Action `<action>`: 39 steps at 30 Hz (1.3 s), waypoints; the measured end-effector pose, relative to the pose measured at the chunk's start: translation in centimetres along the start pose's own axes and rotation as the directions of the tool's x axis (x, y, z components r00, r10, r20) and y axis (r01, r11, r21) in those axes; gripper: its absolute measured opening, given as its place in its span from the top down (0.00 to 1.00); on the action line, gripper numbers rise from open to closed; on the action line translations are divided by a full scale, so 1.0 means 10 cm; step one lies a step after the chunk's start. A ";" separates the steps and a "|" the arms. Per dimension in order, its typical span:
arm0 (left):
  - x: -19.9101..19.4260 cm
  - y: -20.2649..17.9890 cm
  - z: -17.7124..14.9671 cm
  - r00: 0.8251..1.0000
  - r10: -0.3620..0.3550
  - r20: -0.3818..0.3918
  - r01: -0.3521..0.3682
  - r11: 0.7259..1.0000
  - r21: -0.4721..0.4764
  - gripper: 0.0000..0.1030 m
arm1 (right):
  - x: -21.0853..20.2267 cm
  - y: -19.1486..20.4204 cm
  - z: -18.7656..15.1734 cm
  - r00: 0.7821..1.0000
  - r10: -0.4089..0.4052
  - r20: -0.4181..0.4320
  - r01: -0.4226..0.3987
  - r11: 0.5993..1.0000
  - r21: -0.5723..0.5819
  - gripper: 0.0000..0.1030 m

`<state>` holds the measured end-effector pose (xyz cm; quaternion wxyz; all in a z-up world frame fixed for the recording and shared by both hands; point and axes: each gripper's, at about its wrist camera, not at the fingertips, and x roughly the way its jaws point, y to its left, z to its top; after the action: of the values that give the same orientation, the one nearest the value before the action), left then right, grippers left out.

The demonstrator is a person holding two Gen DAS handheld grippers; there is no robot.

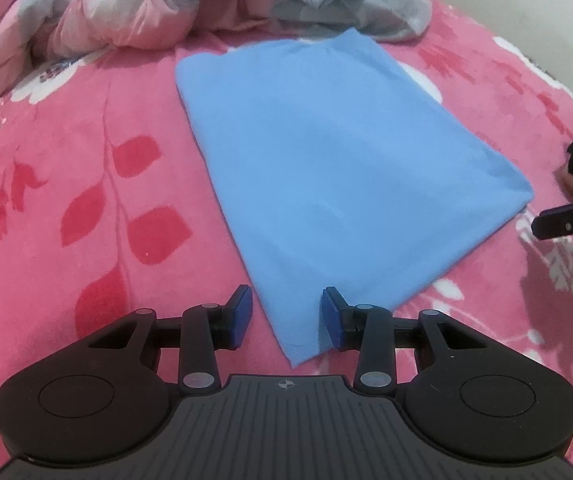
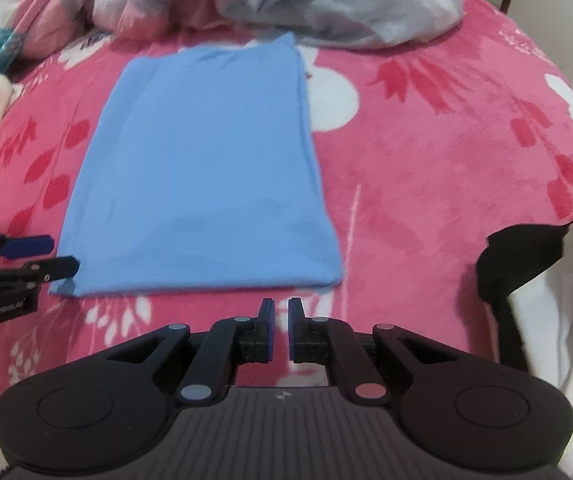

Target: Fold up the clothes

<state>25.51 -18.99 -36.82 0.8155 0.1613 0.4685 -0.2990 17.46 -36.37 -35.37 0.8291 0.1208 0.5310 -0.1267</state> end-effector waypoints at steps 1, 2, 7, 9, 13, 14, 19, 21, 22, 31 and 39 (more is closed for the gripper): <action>0.01 0.00 0.00 1.000 0.002 -0.008 -0.002 1.000 0.002 0.62 | 0.02 0.02 -0.02 1.000 0.005 -0.012 -0.005 1.000 -0.001 0.95; 0.03 0.00 0.00 1.000 0.005 -0.019 -0.005 1.000 0.003 0.60 | 0.05 0.04 -0.03 1.000 0.007 -0.026 -0.007 1.000 -0.005 0.95; 0.07 0.03 0.03 0.999 0.012 -0.053 -0.012 1.000 0.001 0.53 | 0.16 0.11 -0.08 0.996 -0.006 -0.088 0.004 1.000 -0.020 0.94; 0.08 0.04 0.04 0.998 0.013 -0.064 -0.013 1.000 0.000 0.50 | 0.18 0.12 -0.10 0.996 -0.010 -0.092 0.008 1.000 -0.022 0.94; 0.10 0.07 0.06 0.997 0.009 -0.079 -0.010 1.000 -0.004 0.48 | 0.20 0.12 -0.09 0.995 -0.013 -0.102 0.012 1.000 -0.009 0.94; 0.10 0.07 0.06 0.997 0.008 -0.080 -0.009 1.000 -0.005 0.48 | 0.20 0.13 -0.09 0.995 -0.015 -0.103 0.014 1.000 -0.012 0.94; 0.11 0.07 0.06 0.997 0.007 -0.082 -0.007 1.000 -0.008 0.48 | 0.22 0.11 -0.11 0.994 -0.013 -0.104 0.012 1.000 -0.009 0.94; 0.11 0.07 0.07 0.996 0.008 -0.089 -0.009 1.000 -0.015 0.48 | 0.23 0.11 -0.12 0.994 -0.013 -0.104 0.012 1.000 -0.005 0.94; 0.12 0.07 0.08 0.995 0.008 -0.095 -0.010 1.000 -0.020 0.48 | 0.23 0.11 -0.12 0.994 -0.014 -0.104 0.013 1.000 -0.006 0.94; 0.16 0.09 0.16 0.989 0.010 -0.146 -0.020 0.997 -0.070 0.48 | 0.05 0.21 0.05 1.000 -0.016 -0.027 0.015 0.999 -0.043 0.94; 0.17 0.08 0.22 0.983 0.025 -0.185 -0.043 0.995 -0.093 0.48 | 0.18 0.33 0.40 0.998 -0.006 0.064 0.012 0.995 -0.101 0.94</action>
<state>28.09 -20.10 -37.16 0.7808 0.1564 0.5527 -0.2460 22.73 -34.72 -35.16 0.8501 0.0721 0.5106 -0.1071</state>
